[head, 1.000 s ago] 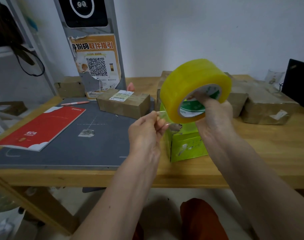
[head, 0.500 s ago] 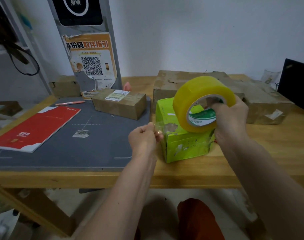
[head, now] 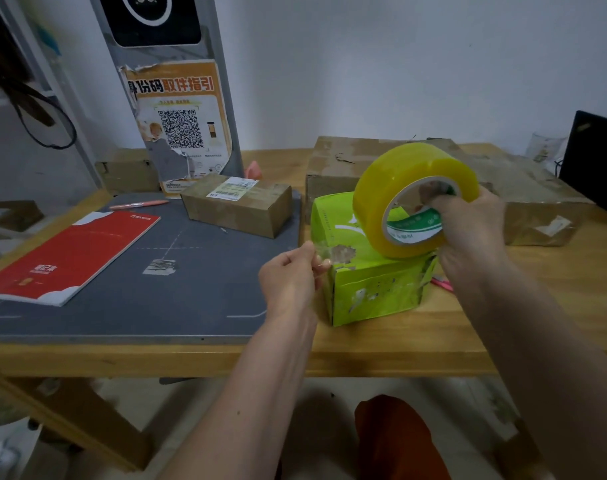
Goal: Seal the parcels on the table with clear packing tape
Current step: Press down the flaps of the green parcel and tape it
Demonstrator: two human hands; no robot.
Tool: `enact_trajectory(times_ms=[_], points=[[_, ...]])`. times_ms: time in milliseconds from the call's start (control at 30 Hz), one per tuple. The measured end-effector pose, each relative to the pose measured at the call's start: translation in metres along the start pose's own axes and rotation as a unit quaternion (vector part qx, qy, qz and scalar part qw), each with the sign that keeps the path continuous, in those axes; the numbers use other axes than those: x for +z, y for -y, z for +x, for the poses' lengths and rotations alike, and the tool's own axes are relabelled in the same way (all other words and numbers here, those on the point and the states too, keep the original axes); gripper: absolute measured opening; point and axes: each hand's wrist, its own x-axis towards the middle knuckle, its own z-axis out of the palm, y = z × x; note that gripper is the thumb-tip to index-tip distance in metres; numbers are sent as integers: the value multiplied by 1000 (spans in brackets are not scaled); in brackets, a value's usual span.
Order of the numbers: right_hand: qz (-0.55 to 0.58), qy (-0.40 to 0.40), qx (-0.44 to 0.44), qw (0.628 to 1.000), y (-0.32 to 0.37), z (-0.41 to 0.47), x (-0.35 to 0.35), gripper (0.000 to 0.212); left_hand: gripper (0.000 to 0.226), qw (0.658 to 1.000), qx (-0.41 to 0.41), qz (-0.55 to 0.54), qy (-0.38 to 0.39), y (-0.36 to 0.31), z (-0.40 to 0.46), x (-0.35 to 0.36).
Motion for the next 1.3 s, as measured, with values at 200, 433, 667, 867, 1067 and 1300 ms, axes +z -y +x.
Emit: enact_trajectory(times_ms=[200, 433, 667, 867, 1067, 1300], points=[[-9, -3, 13, 1000, -6, 1, 1, 25, 35, 1000, 4, 30, -8, 3, 4, 1], [-7, -1, 17, 1000, -7, 2, 0, 25, 33, 998, 29, 61, -16, 10, 11, 2], [3, -2, 22, 1000, -8, 3, -1, 23, 29, 994, 51, 96, -10, 28, 17, 1], [15, -3, 26, 1000, -9, 2, -2, 21, 22, 995, 90, 30, -40, 39, 14, 3], [14, -4, 27, 1000, -9, 1, -3, 21, 13, 992, 104, -68, -29, 41, 8, 4], [8, -4, 27, 1000, -10, 1, -1, 20, 11, 996, 48, -76, -3, 32, 14, 6]])
